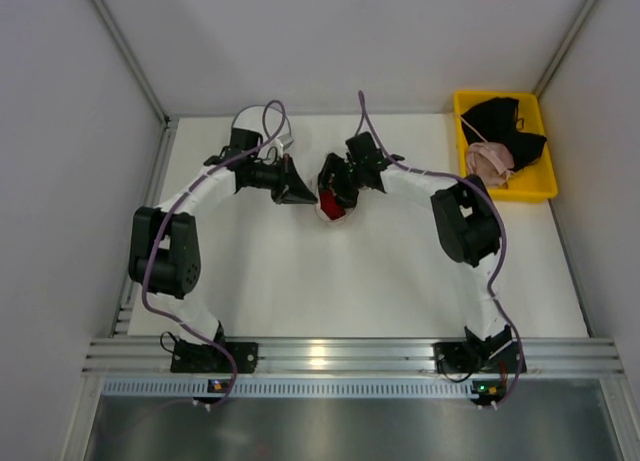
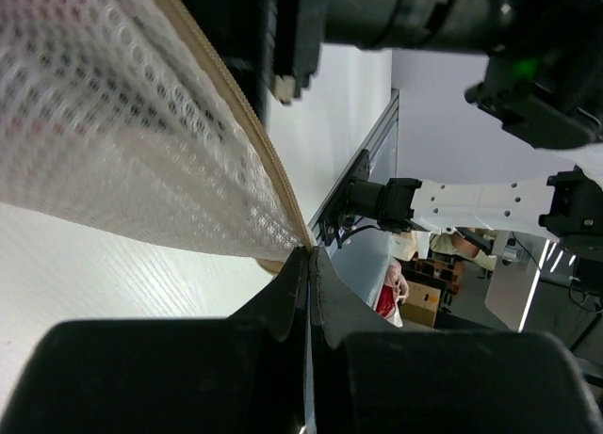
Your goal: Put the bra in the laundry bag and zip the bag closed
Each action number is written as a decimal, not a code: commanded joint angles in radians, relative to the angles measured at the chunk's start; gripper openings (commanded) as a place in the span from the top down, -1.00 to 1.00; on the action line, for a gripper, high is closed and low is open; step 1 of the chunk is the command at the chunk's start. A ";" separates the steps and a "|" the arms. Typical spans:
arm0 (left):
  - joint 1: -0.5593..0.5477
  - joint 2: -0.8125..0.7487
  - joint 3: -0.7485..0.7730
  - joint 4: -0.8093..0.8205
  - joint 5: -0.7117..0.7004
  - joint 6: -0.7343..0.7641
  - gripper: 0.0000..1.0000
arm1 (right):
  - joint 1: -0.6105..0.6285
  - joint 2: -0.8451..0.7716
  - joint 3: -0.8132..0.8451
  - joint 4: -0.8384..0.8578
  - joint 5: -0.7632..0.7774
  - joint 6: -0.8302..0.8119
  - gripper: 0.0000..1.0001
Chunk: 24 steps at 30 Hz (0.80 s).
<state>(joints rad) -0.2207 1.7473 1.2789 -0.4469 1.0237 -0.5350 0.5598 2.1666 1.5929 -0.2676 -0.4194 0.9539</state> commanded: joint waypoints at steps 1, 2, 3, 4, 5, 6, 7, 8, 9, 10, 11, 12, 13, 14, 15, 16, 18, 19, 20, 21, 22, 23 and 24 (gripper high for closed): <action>0.003 0.032 0.079 0.016 0.023 -0.002 1.00 | 0.008 -0.126 0.052 -0.048 0.077 -0.205 -0.55; 0.007 0.038 0.091 0.016 0.015 0.000 1.00 | 0.000 -0.148 0.052 -0.070 0.086 -0.231 -0.63; 0.012 0.044 0.099 0.016 0.003 0.003 1.00 | -0.004 -0.157 0.052 -0.114 0.090 -0.280 -0.69; 0.020 0.056 0.115 0.016 0.004 0.007 1.00 | -0.011 -0.162 0.053 -0.142 0.090 -0.305 -0.72; 0.023 0.063 0.120 0.016 0.006 0.012 1.00 | -0.024 -0.177 0.055 -0.172 0.090 -0.328 -0.82; 0.026 0.064 0.122 0.017 0.004 0.012 1.00 | -0.029 -0.183 0.062 -0.198 0.090 -0.378 -0.89; 0.029 0.067 0.123 0.016 0.001 0.013 1.00 | -0.037 -0.189 0.070 -0.264 0.081 -0.407 -0.91; 0.035 0.069 0.122 0.016 0.001 0.018 1.00 | -0.053 -0.209 0.076 -0.284 0.070 -0.431 -0.93; 0.037 0.069 0.119 0.017 0.003 0.021 1.00 | -0.064 -0.224 0.069 -0.289 0.053 -0.482 -0.94; 0.043 0.069 0.117 0.016 0.006 0.023 1.00 | -0.080 -0.240 0.067 -0.297 0.009 -0.513 -0.96; 0.044 0.069 0.111 0.016 0.006 0.033 1.00 | -0.112 -0.266 0.068 -0.306 -0.008 -0.547 -0.97; 0.044 0.069 0.108 0.016 0.012 0.038 1.00 | -0.130 -0.277 0.065 -0.300 -0.027 -0.591 -0.97; 0.047 0.066 0.103 0.017 0.012 0.044 1.00 | -0.150 -0.284 0.064 -0.291 -0.059 -0.613 -0.97; 0.047 0.061 0.094 0.017 0.012 0.061 1.00 | -0.191 -0.289 0.065 -0.279 -0.058 -0.630 -0.94; 0.047 0.057 0.089 0.017 0.013 0.070 1.00 | -0.208 -0.286 0.065 -0.263 -0.064 -0.661 -0.91; 0.049 0.054 0.086 0.017 0.013 0.081 1.00 | -0.230 -0.278 0.070 -0.249 -0.068 -0.676 -0.88; 0.049 0.054 0.088 0.001 0.006 0.119 1.00 | -0.279 -0.242 0.078 -0.170 -0.085 -0.731 -0.76; 0.049 0.058 0.091 -0.010 0.000 0.131 1.00 | -0.290 -0.222 0.091 -0.153 -0.088 -0.756 -0.72; 0.050 0.066 0.096 -0.019 0.003 0.141 1.00 | -0.299 -0.165 0.139 -0.142 -0.096 -0.780 -0.59; 0.052 0.073 0.114 -0.030 0.010 0.142 1.00 | -0.301 -0.131 0.177 -0.151 -0.116 -0.831 -0.53; 0.055 0.092 0.125 -0.059 0.018 0.148 1.00 | -0.302 -0.093 0.220 -0.165 -0.137 -0.849 -0.50; 0.055 0.099 0.137 -0.074 0.018 0.158 1.00 | -0.301 -0.020 0.258 -0.174 -0.157 -0.862 -0.49; 0.055 0.113 0.149 -0.094 0.018 0.185 1.00 | -0.299 0.016 0.335 -0.200 -0.173 -0.889 -0.49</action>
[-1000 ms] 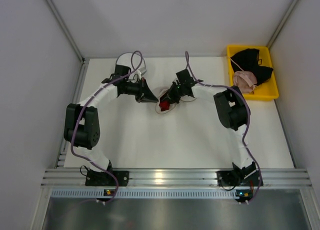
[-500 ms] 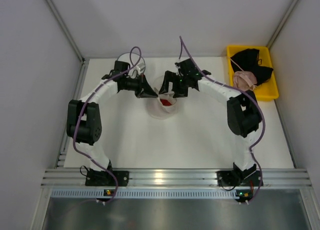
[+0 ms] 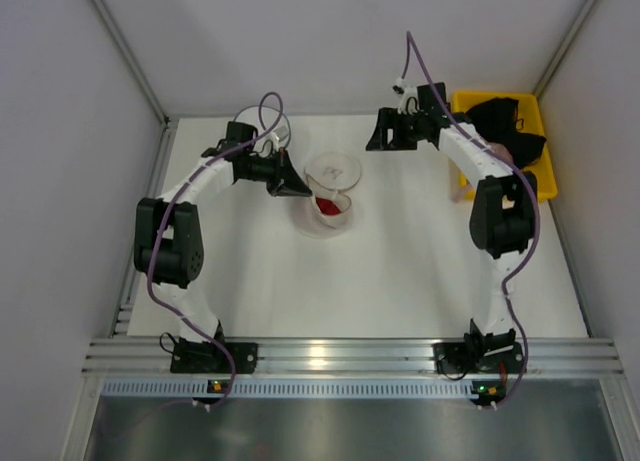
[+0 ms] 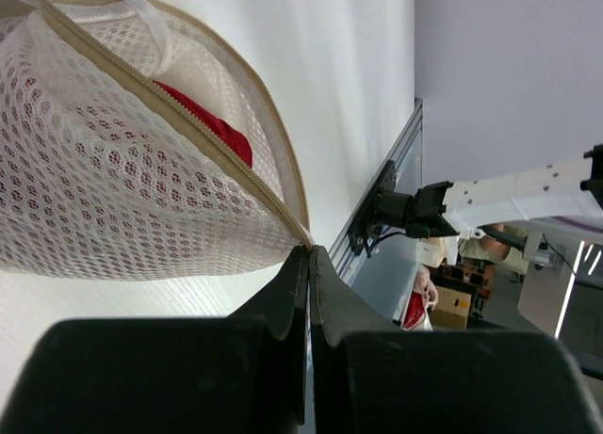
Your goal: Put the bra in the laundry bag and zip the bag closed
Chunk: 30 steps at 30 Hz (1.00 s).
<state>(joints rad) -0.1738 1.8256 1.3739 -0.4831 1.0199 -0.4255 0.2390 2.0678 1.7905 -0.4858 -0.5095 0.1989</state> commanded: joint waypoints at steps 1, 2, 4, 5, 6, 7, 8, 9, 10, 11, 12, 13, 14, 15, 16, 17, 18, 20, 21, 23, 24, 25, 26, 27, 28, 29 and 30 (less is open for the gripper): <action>0.010 0.043 0.082 -0.093 0.020 0.094 1.00 | 0.023 0.147 0.170 0.016 -0.095 -0.148 -0.48; 0.010 0.050 0.099 -0.122 0.011 0.114 1.00 | 0.025 0.200 0.191 0.021 -0.109 -0.157 -0.47; 0.011 0.080 0.151 -0.194 -0.014 0.181 1.00 | 0.026 0.248 0.250 0.036 -0.135 -0.161 -0.45; 0.011 0.087 0.163 -0.204 -0.020 0.210 1.00 | 0.029 0.282 0.263 0.047 -0.136 -0.151 -0.43; 0.011 0.092 0.172 -0.210 -0.027 0.215 1.00 | 0.031 0.293 0.274 0.056 -0.135 -0.148 -0.42; 0.013 0.098 0.177 -0.210 -0.032 0.218 1.00 | 0.037 0.298 0.273 0.088 -0.132 -0.150 -0.42; 0.014 0.100 0.188 -0.210 -0.034 0.221 1.00 | 0.051 0.304 0.267 0.105 -0.124 -0.151 -0.42; 0.014 0.103 0.188 -0.209 -0.035 0.223 1.00 | 0.055 0.305 0.258 0.121 -0.115 -0.153 -0.42; 0.014 0.107 0.189 -0.210 -0.035 0.220 1.00 | 0.063 0.310 0.256 0.130 -0.103 -0.150 -0.42; 0.016 0.109 0.192 -0.210 -0.037 0.220 1.00 | 0.075 0.321 0.257 0.134 -0.093 -0.148 -0.42; 0.016 0.110 0.191 -0.210 -0.038 0.220 1.00 | 0.080 0.325 0.257 0.135 -0.074 -0.150 -0.41; 0.016 0.112 0.192 -0.210 -0.040 0.220 1.00 | 0.088 0.330 0.256 0.130 -0.005 -0.154 -0.41; 0.016 0.112 0.192 -0.210 -0.043 0.220 1.00 | 0.098 0.347 0.263 0.110 0.034 -0.157 -0.39; 0.016 0.115 0.197 -0.210 -0.043 0.220 1.00 | 0.103 0.360 0.283 0.084 0.076 -0.167 -0.37; 0.016 0.116 0.197 -0.210 -0.043 0.220 1.00 | 0.111 0.377 0.309 0.044 0.144 -0.177 -0.35; 0.017 0.118 0.197 -0.210 -0.044 0.220 1.00 | 0.124 0.415 0.337 0.014 0.158 -0.184 -0.33; 0.017 0.124 0.201 -0.210 -0.043 0.222 1.00 | 0.126 0.429 0.366 -0.019 0.164 -0.176 -0.27; 0.017 0.132 0.212 -0.209 -0.041 0.231 1.00 | 0.135 0.460 0.385 -0.036 0.192 -0.168 -0.22; 0.017 0.141 0.220 -0.209 -0.043 0.234 1.00 | 0.138 0.468 0.388 -0.042 0.198 -0.174 -0.11; 0.017 0.153 0.246 -0.219 -0.052 0.244 1.00 | 0.152 0.479 0.386 -0.048 0.212 -0.179 0.09; 0.019 0.161 0.254 -0.222 -0.058 0.251 1.00 | 0.152 0.479 0.385 -0.050 0.206 -0.179 0.22; 0.019 0.167 0.266 -0.232 -0.063 0.257 1.00 | 0.154 0.479 0.382 -0.056 0.191 -0.181 0.43; 0.020 0.170 0.269 -0.232 -0.066 0.266 1.00 | 0.152 0.465 0.370 -0.056 0.181 -0.181 0.86; 0.020 0.175 0.271 -0.232 -0.075 0.269 1.00 | 0.151 0.450 0.353 -0.050 0.171 -0.181 1.00; 0.020 0.176 0.277 -0.232 -0.078 0.274 1.00 | 0.148 0.431 0.334 -0.025 0.161 -0.181 1.00; 0.020 0.182 0.283 -0.233 -0.087 0.283 1.00 | 0.134 0.381 0.286 -0.010 0.154 -0.170 1.00; 0.020 0.190 0.289 -0.233 -0.093 0.286 1.00 | 0.125 0.353 0.259 0.009 0.135 -0.162 1.00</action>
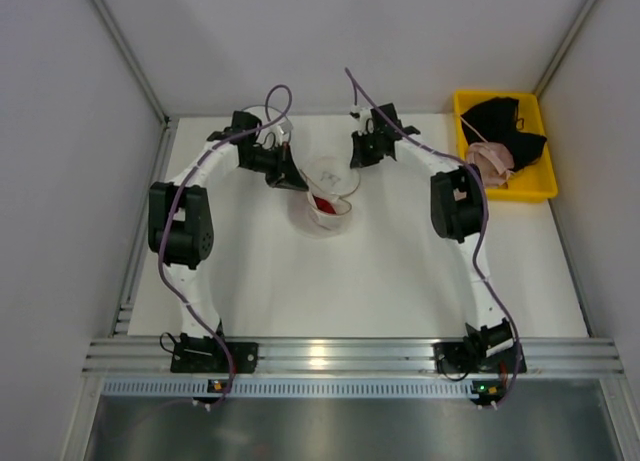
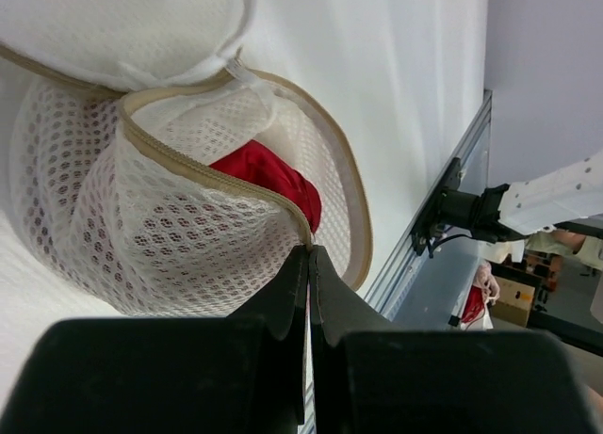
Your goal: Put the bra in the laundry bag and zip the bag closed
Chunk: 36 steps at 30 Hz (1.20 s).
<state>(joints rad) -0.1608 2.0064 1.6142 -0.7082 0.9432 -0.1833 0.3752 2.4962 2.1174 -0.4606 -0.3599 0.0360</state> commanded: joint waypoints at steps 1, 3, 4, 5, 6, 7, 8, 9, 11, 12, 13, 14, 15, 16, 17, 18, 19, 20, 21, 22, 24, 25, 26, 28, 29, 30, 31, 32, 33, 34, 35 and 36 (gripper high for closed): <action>0.007 0.012 0.065 -0.010 -0.035 0.053 1.00 | -0.037 -0.133 -0.092 0.009 -0.048 0.010 1.00; 0.006 0.026 0.082 -0.010 -0.050 0.057 1.00 | -0.065 -0.198 -0.170 0.037 -0.073 0.039 1.00; 0.004 0.029 0.093 -0.008 -0.073 0.056 1.00 | -0.079 -0.235 -0.201 0.052 -0.091 0.047 1.00; 0.003 0.037 0.116 -0.008 -0.081 0.057 1.00 | -0.106 -0.310 -0.265 0.088 -0.097 0.059 1.00; -0.002 0.051 0.131 -0.008 -0.089 0.059 1.00 | -0.117 -0.348 -0.298 0.103 -0.100 0.061 1.00; -0.009 0.058 0.144 -0.008 -0.096 0.061 1.00 | -0.130 -0.385 -0.330 0.121 -0.111 0.061 1.00; -0.016 0.066 0.173 -0.008 -0.109 0.065 1.00 | -0.143 -0.457 -0.388 0.147 -0.117 0.059 1.00; -0.023 0.084 0.187 -0.008 -0.110 0.067 1.00 | -0.150 -0.489 -0.419 0.160 -0.123 0.056 1.00; -0.048 0.104 0.219 -0.008 -0.113 0.068 1.00 | -0.157 -0.589 -0.503 0.180 -0.139 0.045 1.00; -0.065 0.123 0.246 -0.008 -0.113 0.070 1.00 | -0.157 -0.621 -0.531 0.200 -0.142 0.042 1.00; -0.074 0.132 0.263 -0.008 -0.110 0.071 1.00 | -0.157 -0.652 -0.556 0.206 -0.149 0.036 1.00; -0.081 0.141 0.280 -0.008 -0.112 0.070 0.97 | -0.156 -0.707 -0.601 0.217 -0.148 0.030 1.00; -0.091 0.158 0.294 -0.008 -0.113 0.065 0.95 | -0.153 -0.733 -0.625 0.223 -0.140 0.022 1.00; -0.103 0.166 0.324 -0.010 -0.110 0.052 0.92 | -0.150 -0.758 -0.643 0.230 -0.120 0.012 1.00; -0.108 0.173 0.334 -0.007 -0.107 0.041 0.92 | -0.138 -0.799 -0.674 0.235 -0.108 -0.010 1.00; -0.112 0.179 0.342 -0.002 -0.097 0.027 0.92 | -0.131 -0.816 -0.686 0.238 -0.099 -0.021 1.00; -0.114 0.177 0.339 0.015 -0.086 -0.004 0.92 | -0.125 -0.830 -0.697 0.241 -0.085 -0.027 1.00; -0.115 0.176 0.334 0.018 -0.078 -0.014 0.92 | -0.102 -0.853 -0.714 0.244 -0.076 -0.071 1.00; -0.117 0.166 0.328 0.016 -0.063 -0.019 0.92 | -0.093 -0.862 -0.723 0.253 -0.073 -0.080 1.00; -0.115 0.158 0.322 0.018 -0.049 -0.021 0.87 | -0.081 -0.870 -0.731 0.263 -0.068 -0.094 1.00; -0.112 0.118 0.285 0.018 -0.028 -0.016 0.57 | -0.036 -0.892 -0.751 0.275 -0.062 -0.155 1.00; -0.109 0.101 0.265 0.018 -0.014 -0.010 0.43 | -0.018 -0.899 -0.761 0.280 -0.051 -0.180 1.00; -0.103 0.066 0.233 0.018 -0.014 -0.008 0.17 | 0.020 -0.914 -0.781 0.295 -0.041 -0.232 1.00; -0.076 0.023 0.198 0.018 -0.018 -0.013 0.00 | 0.080 -0.941 -0.829 0.322 0.010 -0.306 1.00; -0.062 -0.013 0.170 0.018 -0.012 -0.021 -0.07 | 0.102 -0.950 -0.844 0.354 0.033 -0.326 1.00; -0.037 -0.032 0.158 0.018 -0.003 -0.031 -0.20 | 0.119 -0.959 -0.861 0.375 0.053 -0.344 1.00; -0.023 -0.050 0.148 0.018 0.021 -0.056 -0.25 | 0.139 -0.976 -0.885 0.391 0.077 -0.373 1.00; -0.013 -0.079 0.139 0.018 0.037 -0.071 -0.28 | 0.166 -0.984 -0.896 0.407 0.091 -0.386 1.00; 0.003 -0.092 0.133 0.018 0.048 -0.087 -0.31 | 0.180 -0.990 -0.904 0.428 0.104 -0.398 1.00; 0.009 -0.101 0.131 0.018 0.051 -0.146 -0.37 | 0.194 -1.000 -0.913 0.436 0.119 -0.410 1.00; 0.012 -0.112 0.128 0.024 0.060 -0.197 -0.42 | 0.214 -1.004 -0.919 0.444 0.131 -0.430 1.00; 0.018 -0.115 0.110 0.059 0.086 -0.249 -0.44 | 0.223 -1.008 -0.924 0.451 0.145 -0.438 1.00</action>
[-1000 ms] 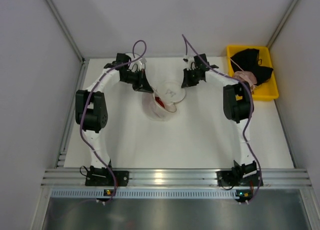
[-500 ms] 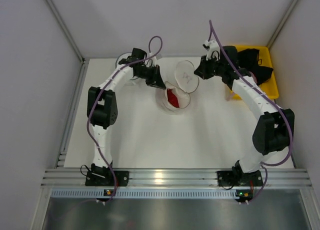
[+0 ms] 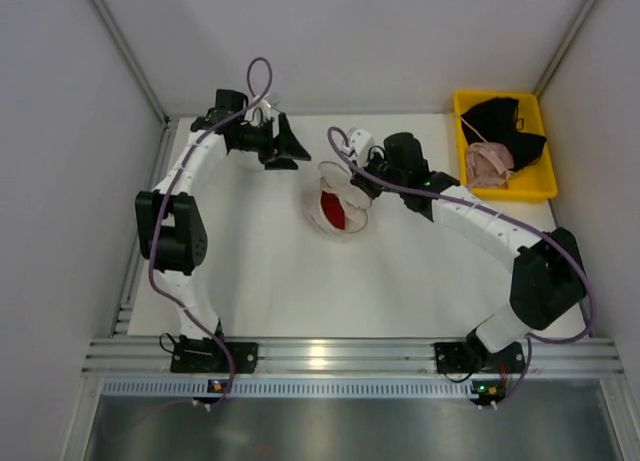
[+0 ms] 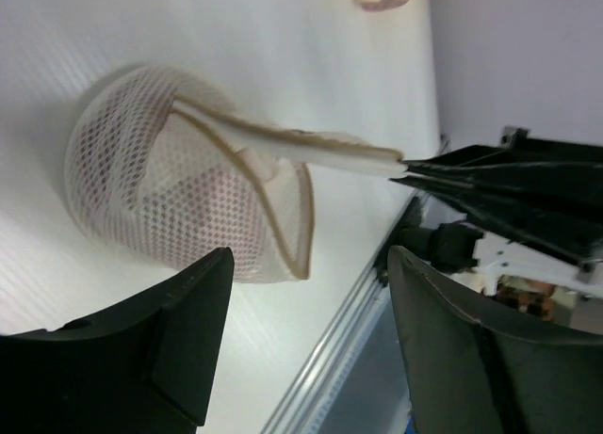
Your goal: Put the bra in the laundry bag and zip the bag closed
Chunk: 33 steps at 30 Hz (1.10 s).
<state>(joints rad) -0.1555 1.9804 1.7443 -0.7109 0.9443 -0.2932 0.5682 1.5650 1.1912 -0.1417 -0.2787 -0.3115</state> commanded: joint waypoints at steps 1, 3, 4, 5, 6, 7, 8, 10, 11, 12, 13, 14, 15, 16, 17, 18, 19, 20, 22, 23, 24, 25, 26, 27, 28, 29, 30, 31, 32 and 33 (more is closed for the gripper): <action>0.013 -0.091 -0.029 0.077 0.096 -0.211 -0.47 | 0.042 -0.085 -0.005 0.133 0.084 -0.098 1.00; 0.001 -0.103 -0.049 0.097 0.105 -0.245 -0.54 | 0.068 -0.088 -0.012 0.169 0.110 -0.129 1.00; -0.009 -0.097 -0.055 0.102 0.103 -0.274 -0.62 | 0.085 -0.094 -0.018 0.178 0.131 -0.145 1.00; -0.009 -0.094 -0.057 0.105 0.103 -0.287 -0.64 | 0.096 -0.098 -0.021 0.182 0.144 -0.155 1.00; -0.019 -0.091 -0.058 0.113 0.108 -0.296 -0.64 | 0.105 -0.100 -0.024 0.186 0.154 -0.165 1.00; -0.027 -0.089 -0.055 0.113 0.103 -0.297 -0.67 | 0.123 -0.106 -0.028 0.186 0.170 -0.185 1.00; -0.035 -0.080 -0.054 0.113 0.099 -0.299 -0.68 | 0.134 -0.108 -0.033 0.192 0.180 -0.192 1.00; -0.059 -0.074 -0.054 0.126 0.091 -0.325 -0.69 | 0.153 -0.118 -0.044 0.195 0.197 -0.218 1.00; -0.065 -0.069 -0.055 0.140 0.085 -0.333 -0.71 | 0.168 -0.121 -0.050 0.201 0.203 -0.224 1.00; -0.075 -0.068 -0.057 0.151 0.082 -0.342 -0.72 | 0.176 -0.126 -0.056 0.205 0.204 -0.227 1.00; -0.076 -0.066 -0.058 0.159 0.080 -0.359 -0.72 | 0.183 -0.131 -0.061 0.203 0.205 -0.238 1.00; -0.078 -0.061 -0.061 0.162 0.077 -0.363 -0.72 | 0.199 -0.140 -0.071 0.206 0.208 -0.254 1.00; -0.081 -0.057 -0.065 0.162 0.074 -0.363 -0.73 | 0.205 -0.144 -0.079 0.209 0.211 -0.259 1.00; -0.084 -0.055 -0.069 0.162 0.068 -0.360 -0.73 | 0.219 -0.151 -0.087 0.212 0.210 -0.262 1.00; -0.088 -0.051 -0.075 0.160 0.067 -0.357 -0.73 | 0.225 -0.154 -0.088 0.212 0.211 -0.265 1.00; -0.104 -0.049 -0.089 0.160 0.065 -0.354 -0.71 | 0.231 -0.152 -0.090 0.214 0.213 -0.265 1.00; -0.113 -0.046 -0.097 0.160 0.063 -0.341 -0.68 | 0.239 -0.151 -0.087 0.214 0.214 -0.265 1.00; -0.122 -0.040 -0.103 0.160 0.063 -0.336 -0.63 | 0.249 -0.149 -0.085 0.214 0.214 -0.264 1.00; -0.144 -0.031 -0.111 0.162 0.065 -0.317 -0.41 | 0.259 -0.148 -0.078 0.214 0.216 -0.258 1.00; -0.148 -0.023 -0.111 0.162 0.071 -0.310 -0.29 | 0.260 -0.145 -0.073 0.214 0.214 -0.255 1.00; -0.148 -0.019 -0.108 0.162 0.073 -0.307 -0.20 | 0.260 -0.145 -0.070 0.212 0.216 -0.248 1.00; -0.147 -0.017 -0.101 0.162 0.073 -0.298 -0.05 | 0.260 -0.143 -0.065 0.206 0.216 -0.244 1.00; -0.147 -0.012 -0.098 0.162 0.082 -0.291 0.02 | 0.260 -0.141 -0.064 0.202 0.216 -0.242 1.00; -0.145 -0.012 -0.097 0.162 0.082 -0.284 0.10 | 0.259 -0.145 -0.064 0.200 0.208 -0.239 1.00; -0.145 -0.011 -0.100 0.162 0.089 -0.276 0.17 | 0.260 -0.148 -0.061 0.189 0.197 -0.227 1.00; -0.144 -0.011 -0.103 0.160 0.097 -0.270 0.26 | 0.257 -0.149 -0.055 0.171 0.182 -0.219 1.00; -0.142 -0.009 -0.104 0.162 0.123 -0.253 0.34 | 0.251 -0.148 -0.041 0.151 0.130 -0.207 0.99; -0.142 -0.011 -0.109 0.162 0.132 -0.242 0.42 | 0.239 -0.138 -0.001 0.142 0.106 -0.157 0.92; -0.141 -0.012 -0.120 0.162 0.140 -0.233 0.58 | 0.199 -0.134 0.025 0.070 0.083 -0.123 0.71; -0.135 -0.015 -0.130 0.160 0.158 -0.213 0.64 | 0.174 -0.125 0.053 0.045 0.026 -0.088 0.59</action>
<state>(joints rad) -0.3004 1.9732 1.6402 -0.5804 1.0462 -0.5770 0.7887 1.4662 1.1240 -0.0628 -0.1291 -0.4942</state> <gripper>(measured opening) 0.209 0.169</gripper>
